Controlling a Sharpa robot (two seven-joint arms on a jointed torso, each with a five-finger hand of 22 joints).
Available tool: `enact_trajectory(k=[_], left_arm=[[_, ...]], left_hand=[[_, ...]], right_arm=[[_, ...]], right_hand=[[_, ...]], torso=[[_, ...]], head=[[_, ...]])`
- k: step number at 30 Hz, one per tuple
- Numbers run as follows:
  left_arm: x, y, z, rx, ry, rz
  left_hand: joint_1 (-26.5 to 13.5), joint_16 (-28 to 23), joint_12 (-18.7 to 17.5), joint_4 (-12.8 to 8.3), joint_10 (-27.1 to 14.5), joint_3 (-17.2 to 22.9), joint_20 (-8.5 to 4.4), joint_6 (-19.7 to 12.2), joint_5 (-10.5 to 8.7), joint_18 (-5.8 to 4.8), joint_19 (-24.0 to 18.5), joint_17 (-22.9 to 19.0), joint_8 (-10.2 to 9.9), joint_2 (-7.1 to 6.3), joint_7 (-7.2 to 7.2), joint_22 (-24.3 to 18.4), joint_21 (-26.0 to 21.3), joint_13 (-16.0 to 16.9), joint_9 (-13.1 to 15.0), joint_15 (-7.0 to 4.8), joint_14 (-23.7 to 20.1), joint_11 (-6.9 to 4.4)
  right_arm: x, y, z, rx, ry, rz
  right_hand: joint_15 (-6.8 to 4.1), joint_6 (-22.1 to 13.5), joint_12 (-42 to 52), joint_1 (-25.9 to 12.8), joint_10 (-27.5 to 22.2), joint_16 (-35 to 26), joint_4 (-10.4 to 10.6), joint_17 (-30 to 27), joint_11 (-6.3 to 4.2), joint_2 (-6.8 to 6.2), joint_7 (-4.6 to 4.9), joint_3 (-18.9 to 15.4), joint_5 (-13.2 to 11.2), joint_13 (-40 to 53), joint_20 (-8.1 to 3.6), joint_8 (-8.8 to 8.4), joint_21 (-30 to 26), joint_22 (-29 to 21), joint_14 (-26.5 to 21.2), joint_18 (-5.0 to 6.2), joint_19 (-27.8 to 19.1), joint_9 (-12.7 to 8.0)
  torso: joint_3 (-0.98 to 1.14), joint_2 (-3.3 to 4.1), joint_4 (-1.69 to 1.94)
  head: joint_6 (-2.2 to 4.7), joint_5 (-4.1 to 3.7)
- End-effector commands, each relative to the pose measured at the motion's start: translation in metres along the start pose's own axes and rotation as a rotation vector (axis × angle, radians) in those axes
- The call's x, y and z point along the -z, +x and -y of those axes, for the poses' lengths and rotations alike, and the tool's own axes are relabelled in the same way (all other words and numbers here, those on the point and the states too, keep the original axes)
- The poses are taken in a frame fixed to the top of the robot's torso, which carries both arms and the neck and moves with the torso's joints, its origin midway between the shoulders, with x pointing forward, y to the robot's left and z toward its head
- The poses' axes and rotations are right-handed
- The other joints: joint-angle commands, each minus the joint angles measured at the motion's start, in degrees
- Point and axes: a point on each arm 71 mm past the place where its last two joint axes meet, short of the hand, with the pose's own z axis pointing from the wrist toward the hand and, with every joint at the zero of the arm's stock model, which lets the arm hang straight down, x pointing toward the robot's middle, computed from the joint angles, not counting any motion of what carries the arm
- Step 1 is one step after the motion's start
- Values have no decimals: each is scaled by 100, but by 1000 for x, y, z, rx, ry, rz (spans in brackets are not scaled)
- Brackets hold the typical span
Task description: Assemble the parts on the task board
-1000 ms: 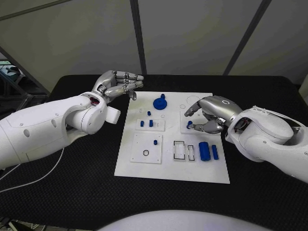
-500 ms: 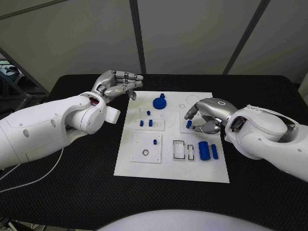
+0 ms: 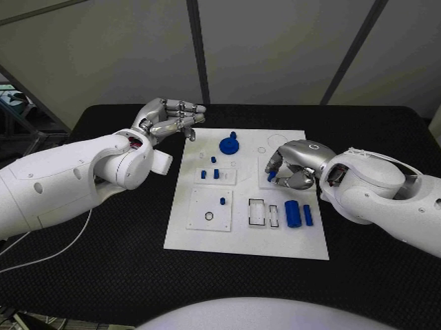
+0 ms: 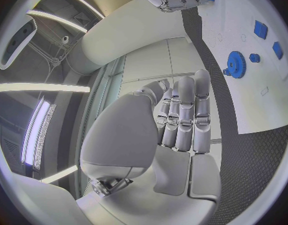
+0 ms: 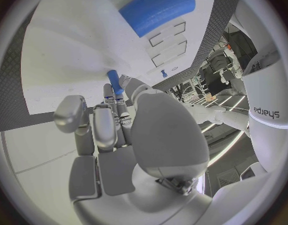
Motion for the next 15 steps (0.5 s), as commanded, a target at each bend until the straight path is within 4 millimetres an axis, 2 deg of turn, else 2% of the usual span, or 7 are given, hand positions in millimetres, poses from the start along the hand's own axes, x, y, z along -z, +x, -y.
enact_trajectory(k=[1,9,13,15], left_arm=[[-1,1,1,5,3,-8],[-1,1,1,5,2,-7],[-1,1,1,5,2,-8],[-1,1,1,6,0,-9]], left_hand=[[-31,-27,14,-28,-37,-10,2,-10,-24,-106,-30,-5,-34,31,29,-7,-27,7,-6,-8,-31,13],[-33,-27,15,-28,-38,-10,3,-11,-24,-106,-31,-6,-35,34,29,-8,-28,7,-6,-7,-31,13],[-35,-27,16,-27,-40,-10,4,-15,-24,-106,-31,-7,-37,37,29,-9,-29,7,-6,-7,-32,13],[-35,-27,16,-27,-40,-10,4,-15,-24,-106,-31,-7,-37,37,29,-9,-29,7,-6,-7,-32,13]], right_arm=[[-1,1,1,16,9,-19],[-2,-1,-1,19,10,7],[-2,-4,-2,13,15,45],[-1,-6,-3,9,15,69]], right_hand=[[-45,80,-14,18,72,37,-5,14,8,36,4,69,-54,-5,1,32,32,29,187,45,43,12],[-76,265,-26,17,283,72,-3,56,-31,66,-21,209,-94,15,-20,89,101,134,200,27,95,38],[-118,446,-7,18,466,94,9,81,-84,173,-61,284,-135,50,-55,170,134,183,208,19,120,75],[-139,488,-26,41,519,106,-6,97,-96,222,-71,339,-236,60,-76,185,154,213,211,13,134,84]], torso=[[3,-2,-1],[1,2,-10],[6,-3,-8],[7,-5,-9]], head=[[-12,0],[-36,-3],[-54,-14],[-60,-15]])
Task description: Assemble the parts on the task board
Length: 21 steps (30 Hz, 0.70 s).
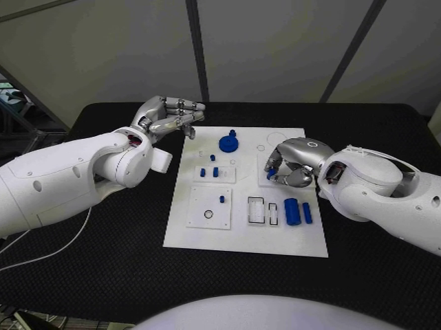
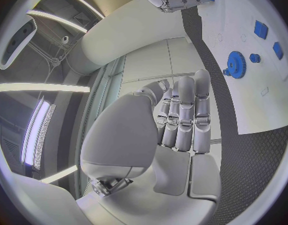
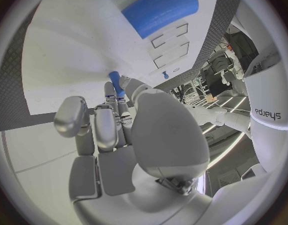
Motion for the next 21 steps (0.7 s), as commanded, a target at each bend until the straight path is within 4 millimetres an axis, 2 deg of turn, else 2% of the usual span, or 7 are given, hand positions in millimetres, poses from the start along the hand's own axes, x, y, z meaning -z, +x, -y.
enact_trajectory(k=[1,6,9,15,21], left_arm=[[0,1,1,6,1,-11],[0,1,0,6,-1,-9],[0,1,-1,5,-3,-6],[-1,0,-3,7,-6,-7],[-1,2,-4,10,-6,-12]], left_hand=[[-23,-27,16,-27,-41,-10,4,-14,-24,-107,-31,-7,-37,24,29,-9,-29,7,-6,-7,-32,13],[-70,-22,23,-4,-57,-27,12,-35,-28,-108,-31,-14,-47,37,37,-18,-39,8,-9,1,-31,20],[-97,-19,27,8,-70,-38,18,-58,-28,-108,-31,-18,-59,42,46,-24,-48,9,-12,5,-30,26],[-84,-17,31,-4,-81,-30,19,-76,-22,-106,-29,-23,-68,55,53,-29,-53,10,-14,6,-31,28],[-96,-15,35,-3,-93,-36,23,-90,-24,-106,-29,-27,-74,53,64,-34,-59,10,-15,11,-34,37]], right_arm=[[2,-7,-2,-2,8,73],[8,-12,-5,-12,-2,109],[13,-21,-11,-31,-21,144],[19,-38,-36,-70,-92,200],[12,-41,-64,-120,-166,208]], right_hand=[[-59,69,-35,52,88,41,-22,10,-5,153,-14,89,-151,19,-24,43,36,35,212,11,33,36],[-53,44,-87,63,80,35,-46,-3,2,137,0,140,-200,19,-26,20,38,37,209,9,31,29],[-52,47,-109,87,92,43,-77,9,5,120,7,174,-186,23,-26,15,49,56,210,5,37,29],[-51,52,-132,97,110,52,-105,21,9,99,14,208,-132,29,-26,11,59,70,211,3,41,29],[-50,53,-146,100,118,54,-124,23,12,76,18,221,-107,32,-26,7,62,74,212,3,42,28]], torso=[[4,-5,0],[0,-14,-5],[-1,-15,-1],[8,-5,4],[-10,-2,1]], head=[[-11,-3],[0,-13],[0,-17],[5,-4],[-7,47]])
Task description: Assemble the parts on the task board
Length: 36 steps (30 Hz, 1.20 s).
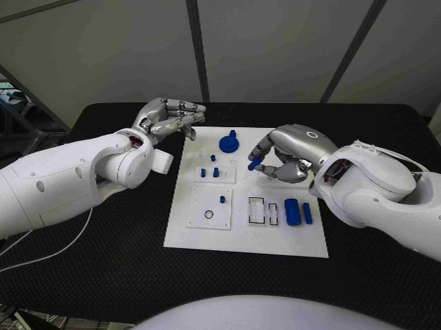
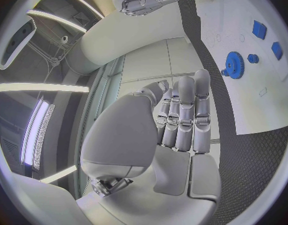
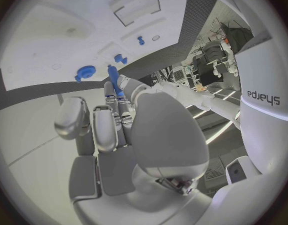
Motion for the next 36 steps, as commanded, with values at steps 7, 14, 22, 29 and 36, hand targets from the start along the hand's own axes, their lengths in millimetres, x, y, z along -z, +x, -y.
enact_trajectory(k=[7,14,22,29,36], left_arm=[[-2,2,0,7,3,-11],[-3,2,-1,6,4,-6],[-3,2,-1,6,4,-6],[-4,4,-1,8,5,-10],[-5,5,-1,9,4,-12]], left_hand=[[-71,-12,43,10,-50,-49,30,-45,-26,-108,-28,-15,-24,4,18,-17,-23,10,-7,18,-35,-9],[-71,-12,43,10,-50,-49,30,-45,-26,-108,-28,-15,-24,4,18,-17,-23,10,-7,18,-35,-9],[-71,-12,43,10,-50,-49,30,-45,-26,-108,-28,-15,-24,4,18,-17,-23,10,-7,18,-35,-9],[-71,-12,43,10,-50,-49,30,-45,-26,-108,-28,-15,-24,4,18,-17,-23,10,-7,18,-35,-9],[-71,-12,43,10,-50,-49,30,-45,-26,-108,-28,-15,-24,4,18,-17,-23,10,-7,18,-35,-9]], right_arm=[[-23,25,-45,-80,-137,-8],[-27,58,-69,-97,-213,-96],[-29,73,-71,-100,-226,-148],[-31,83,-70,-99,-225,-181],[-34,89,-66,-83,-206,-213]], right_hand=[[-25,13,-61,36,32,23,-28,-14,-1,-27,45,50,62,6,-4,-12,18,-3,186,4,17,1],[-23,10,-71,33,29,21,-36,-18,2,-41,48,52,70,7,-3,-17,16,-7,185,4,15,0],[-22,9,-75,31,30,23,-40,-14,3,-46,49,52,73,7,-2,-18,11,-14,186,6,11,-1],[-22,10,-76,30,31,21,-41,-18,3,-47,49,53,75,7,-2,-18,7,-21,185,7,8,-1],[-21,11,-78,29,32,19,-43,-22,4,-48,50,55,79,8,-2,-18,7,-21,184,7,7,0]], torso=[[-14,4,27],[-13,8,18],[-12,2,18],[-7,2,21],[-12,4,15]], head=[[-17,86],[-45,175],[-76,212],[-95,240],[-105,256]])
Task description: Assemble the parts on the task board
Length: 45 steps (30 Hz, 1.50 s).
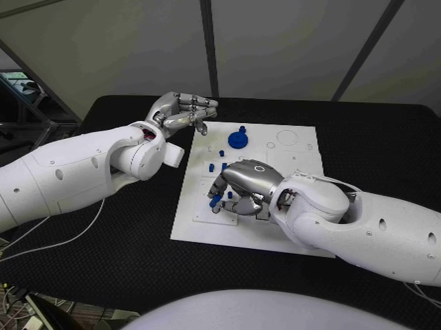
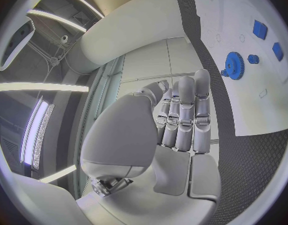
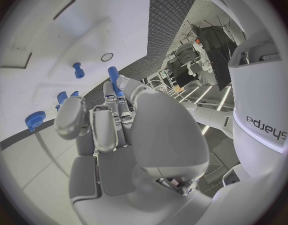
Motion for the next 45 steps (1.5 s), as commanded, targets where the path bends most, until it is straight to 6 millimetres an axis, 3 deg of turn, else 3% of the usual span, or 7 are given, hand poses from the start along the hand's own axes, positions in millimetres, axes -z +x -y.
enact_trajectory(k=[1,32,36,39,45], left_arm=[[-1,1,1,6,6,-10],[-1,2,1,7,2,-13],[-1,2,1,7,2,-13],[-1,2,1,7,1,-14],[-1,2,1,7,0,-14]], left_hand=[[-71,-12,16,-7,-50,-31,30,-25,-26,-108,-28,-5,-25,4,-2,-6,-23,9,-8,18,-35,-9],[-79,-10,24,-6,-53,-35,34,-24,-25,-107,-27,-9,-23,9,-4,-12,-29,11,-6,21,-35,-10],[-79,-10,24,-6,-53,-35,34,-24,-25,-107,-27,-9,-23,9,-4,-12,-29,11,-6,21,-35,-10],[-79,-10,24,-6,-53,-35,34,-24,-25,-107,-27,-9,-23,9,-4,-12,-29,11,-6,21,-35,-10],[-79,-10,24,-6,-53,-35,34,-24,-25,-107,-27,-9,-23,9,-4,-12,-29,11,-6,21,-35,-10]], right_arm=[[-1,3,1,13,0,-35],[-4,10,5,53,22,-96],[-4,12,3,54,15,-97],[-3,17,2,53,9,-108],[-3,19,0,50,4,-103]], right_hand=[[-21,22,-34,29,33,20,-13,-7,3,-45,19,27,18,5,-2,14,7,-5,184,8,8,10],[-12,13,-64,-14,31,15,-16,-17,12,-66,27,19,36,7,4,2,-16,-40,180,14,-14,7],[91,-432,-286,-255,-291,65,81,51,135,-222,141,-75,30,-57,70,-228,-87,-140,192,27,-84,-99],[123,-703,-378,-332,-476,51,104,16,175,-309,142,-151,-3,-84,110,-233,-141,-216,176,47,-134,-137],[142,-938,-427,-359,-673,15,95,-58,192,-359,134,-249,2,-87,133,-225,-217,-322,138,73,-200,-135]], torso=[[-3,4,-2],[0,6,-3],[-5,4,-4],[-3,1,-2],[1,-2,-6]], head=[[-11,8],[-80,49],[-85,53],[-88,52],[-96,62]])
